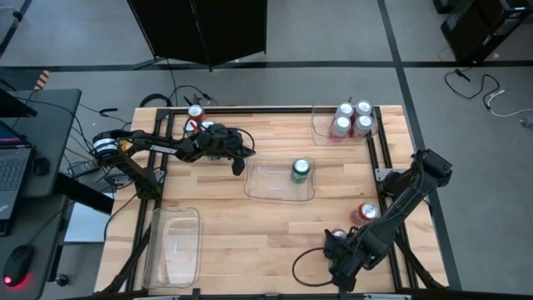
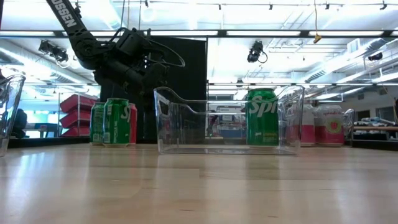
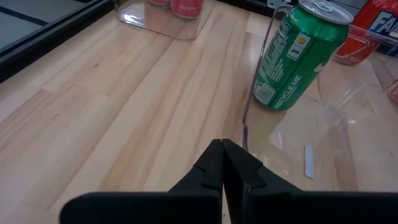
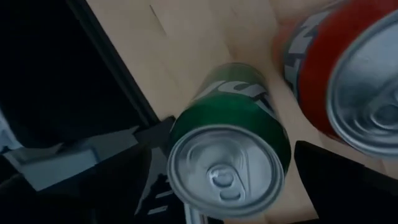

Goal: Sort soda cans
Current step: Put the bottom green soda can into the middle transparent bin

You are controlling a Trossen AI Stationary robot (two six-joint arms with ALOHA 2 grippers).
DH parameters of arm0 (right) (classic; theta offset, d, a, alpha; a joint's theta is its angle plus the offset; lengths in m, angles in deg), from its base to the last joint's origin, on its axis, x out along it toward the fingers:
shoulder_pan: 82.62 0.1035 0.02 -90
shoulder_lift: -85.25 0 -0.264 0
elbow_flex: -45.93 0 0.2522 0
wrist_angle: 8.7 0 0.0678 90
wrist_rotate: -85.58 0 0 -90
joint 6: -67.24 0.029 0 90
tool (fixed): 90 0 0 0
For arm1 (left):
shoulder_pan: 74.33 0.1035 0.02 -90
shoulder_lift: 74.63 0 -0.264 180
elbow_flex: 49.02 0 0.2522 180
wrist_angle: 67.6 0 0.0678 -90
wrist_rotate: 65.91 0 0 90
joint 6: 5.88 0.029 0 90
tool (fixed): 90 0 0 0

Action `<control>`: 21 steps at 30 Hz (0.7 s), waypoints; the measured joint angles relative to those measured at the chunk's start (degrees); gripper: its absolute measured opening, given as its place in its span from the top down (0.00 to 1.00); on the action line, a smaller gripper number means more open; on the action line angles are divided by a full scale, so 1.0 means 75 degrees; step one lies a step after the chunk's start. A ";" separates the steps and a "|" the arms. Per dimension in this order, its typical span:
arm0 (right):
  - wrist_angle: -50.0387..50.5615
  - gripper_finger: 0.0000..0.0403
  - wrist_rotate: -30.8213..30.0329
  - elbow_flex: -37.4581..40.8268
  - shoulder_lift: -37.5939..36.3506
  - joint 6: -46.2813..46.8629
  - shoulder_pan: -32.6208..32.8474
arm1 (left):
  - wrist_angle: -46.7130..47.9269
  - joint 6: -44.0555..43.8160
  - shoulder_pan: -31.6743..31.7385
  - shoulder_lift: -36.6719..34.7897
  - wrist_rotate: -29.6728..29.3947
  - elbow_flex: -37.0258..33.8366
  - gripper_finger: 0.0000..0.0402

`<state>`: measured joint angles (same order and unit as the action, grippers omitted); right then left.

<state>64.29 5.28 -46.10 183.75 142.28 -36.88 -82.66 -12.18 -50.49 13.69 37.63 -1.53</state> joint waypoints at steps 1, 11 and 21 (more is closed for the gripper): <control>0.0000 0.06 0.0018 0.0001 0.0069 -0.0035 0.0000 | 0.0005 0.0003 0.0000 0.0000 -0.0017 0.0000 0.99; 0.0092 0.31 0.0731 0.0001 0.0345 -0.0418 -0.0028 | 0.0006 0.0003 0.0000 0.0000 -0.0111 0.0000 0.99; 0.0401 0.31 0.1276 -0.1046 0.0108 -0.1690 -0.0555 | -0.0003 0.0004 0.0003 0.0000 -0.0111 0.0000 0.99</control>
<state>67.30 14.84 -53.94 184.56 129.60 -41.04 -82.68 -12.15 -50.47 13.69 36.80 -1.53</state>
